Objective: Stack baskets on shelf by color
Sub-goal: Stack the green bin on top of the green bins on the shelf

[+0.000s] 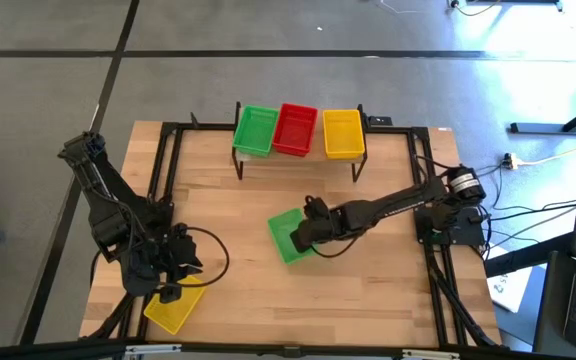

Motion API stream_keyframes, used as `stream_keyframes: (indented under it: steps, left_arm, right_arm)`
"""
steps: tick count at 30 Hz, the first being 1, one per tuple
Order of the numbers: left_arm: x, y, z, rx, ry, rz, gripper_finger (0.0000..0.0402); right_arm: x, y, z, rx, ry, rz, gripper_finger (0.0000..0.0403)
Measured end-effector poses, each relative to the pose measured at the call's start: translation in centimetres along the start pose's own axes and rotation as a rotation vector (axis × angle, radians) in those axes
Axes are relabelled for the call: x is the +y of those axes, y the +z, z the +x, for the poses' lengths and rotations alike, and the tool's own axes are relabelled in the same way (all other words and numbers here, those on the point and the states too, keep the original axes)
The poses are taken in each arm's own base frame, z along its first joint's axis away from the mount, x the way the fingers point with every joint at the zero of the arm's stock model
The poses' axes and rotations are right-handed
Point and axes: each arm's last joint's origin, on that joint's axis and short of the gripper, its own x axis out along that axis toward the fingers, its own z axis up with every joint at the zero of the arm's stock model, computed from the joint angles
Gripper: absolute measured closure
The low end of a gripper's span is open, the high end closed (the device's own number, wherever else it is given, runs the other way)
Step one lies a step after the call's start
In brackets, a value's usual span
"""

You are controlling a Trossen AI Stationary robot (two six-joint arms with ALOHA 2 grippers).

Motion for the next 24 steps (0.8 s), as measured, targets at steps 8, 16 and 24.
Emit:
stream_keyframes:
  steps: [8,16,24]
  left_arm:
    - [0.4,1.4,0.8,-0.098,0.065,0.113,0.0344]
    - [0.7,4.0,3.9,-0.142,0.141,0.481,0.0344]
    - [1.6,6.9,8.0,-0.206,0.225,0.457,0.0344]
  right_arm:
    - [1.0,-2.2,-4.7,-0.089,0.107,-0.114,0.0334]
    - [0.7,-3.8,-11.6,-0.165,0.290,-0.334,0.0334]
    - [-0.5,-4.8,-16.6,-0.263,0.399,-0.465,0.0334]
